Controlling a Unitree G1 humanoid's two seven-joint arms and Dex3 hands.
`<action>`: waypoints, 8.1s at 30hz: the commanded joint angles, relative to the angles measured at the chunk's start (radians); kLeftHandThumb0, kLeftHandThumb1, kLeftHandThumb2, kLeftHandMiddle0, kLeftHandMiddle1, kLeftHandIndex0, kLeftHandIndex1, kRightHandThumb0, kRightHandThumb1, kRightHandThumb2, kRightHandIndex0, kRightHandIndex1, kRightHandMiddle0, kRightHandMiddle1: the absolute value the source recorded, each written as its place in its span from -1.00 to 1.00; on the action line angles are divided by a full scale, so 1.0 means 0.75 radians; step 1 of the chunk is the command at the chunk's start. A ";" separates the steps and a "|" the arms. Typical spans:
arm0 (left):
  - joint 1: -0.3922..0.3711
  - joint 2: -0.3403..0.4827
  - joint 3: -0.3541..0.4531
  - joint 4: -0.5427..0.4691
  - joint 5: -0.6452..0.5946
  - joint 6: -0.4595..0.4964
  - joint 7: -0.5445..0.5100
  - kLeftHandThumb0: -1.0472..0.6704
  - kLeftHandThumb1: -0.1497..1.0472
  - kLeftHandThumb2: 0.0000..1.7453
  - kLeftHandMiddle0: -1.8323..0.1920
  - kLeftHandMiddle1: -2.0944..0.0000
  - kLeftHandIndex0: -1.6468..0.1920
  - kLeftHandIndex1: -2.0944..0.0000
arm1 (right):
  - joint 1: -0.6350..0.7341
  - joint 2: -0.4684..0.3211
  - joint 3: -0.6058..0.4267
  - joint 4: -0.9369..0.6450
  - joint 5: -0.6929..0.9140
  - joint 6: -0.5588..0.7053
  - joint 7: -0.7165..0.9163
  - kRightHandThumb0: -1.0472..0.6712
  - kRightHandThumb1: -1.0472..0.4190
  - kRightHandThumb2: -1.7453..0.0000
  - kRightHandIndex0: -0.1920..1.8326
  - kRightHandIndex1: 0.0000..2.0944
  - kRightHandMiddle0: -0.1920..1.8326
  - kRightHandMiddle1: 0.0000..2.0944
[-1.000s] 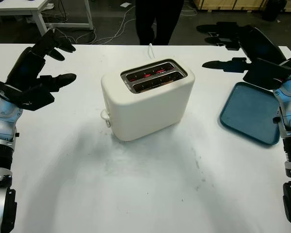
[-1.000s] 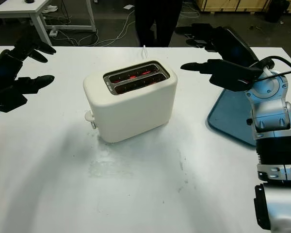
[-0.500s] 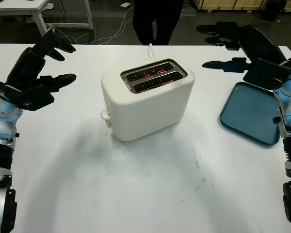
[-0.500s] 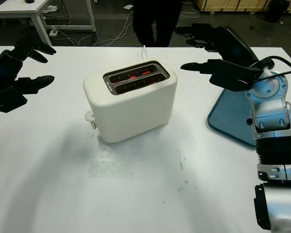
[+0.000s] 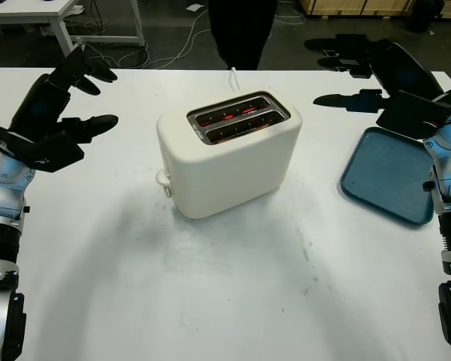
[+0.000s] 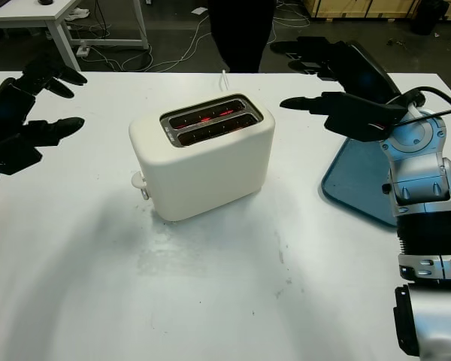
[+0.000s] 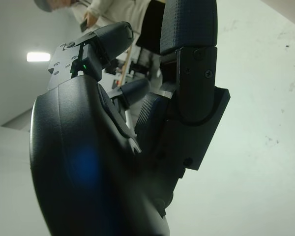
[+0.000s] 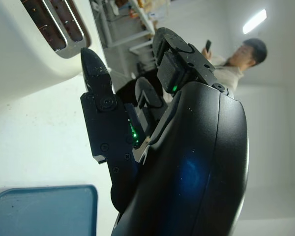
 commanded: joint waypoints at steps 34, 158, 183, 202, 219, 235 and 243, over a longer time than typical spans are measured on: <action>0.011 -0.007 0.001 0.004 -0.009 -0.006 0.003 -1.00 0.79 -0.48 0.81 -0.46 0.79 -0.29 | -0.002 0.001 -0.005 -0.004 0.000 -0.004 -0.002 -0.16 -0.72 1.00 -0.27 -1.00 -0.32 -1.00; 0.009 -0.004 -0.004 0.004 0.001 -0.006 0.010 -1.00 0.79 -0.46 0.81 -0.48 0.79 -0.29 | -0.002 0.003 0.001 -0.026 -0.002 0.009 -0.007 -0.13 -0.71 1.00 -0.24 -0.98 -0.31 -1.00; -0.002 -0.006 -0.007 0.024 -0.002 -0.018 0.005 -1.00 0.79 -0.46 0.81 -0.47 0.79 -0.29 | -0.006 0.005 0.000 -0.021 -0.018 0.008 -0.007 -0.11 -0.70 1.00 -0.23 -0.98 -0.31 -1.00; 0.000 -0.004 -0.006 0.025 -0.011 -0.014 -0.003 -1.00 0.79 -0.48 0.81 -0.47 0.79 -0.29 | -0.007 0.007 0.000 -0.015 -0.016 -0.007 -0.008 -0.10 -0.70 1.00 -0.23 -0.99 -0.30 -1.00; 0.011 -0.005 -0.003 0.004 -0.009 -0.007 0.002 -1.00 0.79 -0.47 0.81 -0.47 0.79 -0.29 | -0.003 0.009 0.000 -0.030 -0.025 0.015 -0.009 -0.11 -0.71 1.00 -0.24 -0.99 -0.30 -1.00; 0.010 -0.007 -0.003 0.016 -0.008 -0.021 0.008 -1.00 0.79 -0.47 0.81 -0.46 0.79 -0.29 | 0.000 0.010 -0.002 -0.020 -0.019 -0.007 -0.009 -0.15 -0.71 1.00 -0.24 -0.99 -0.30 -1.00; 0.009 -0.008 -0.001 0.019 -0.016 -0.016 0.002 -1.00 0.79 -0.48 0.81 -0.46 0.79 -0.28 | -0.001 0.011 -0.002 -0.018 -0.016 -0.006 -0.009 -0.13 -0.71 1.00 -0.26 -1.00 -0.30 -1.00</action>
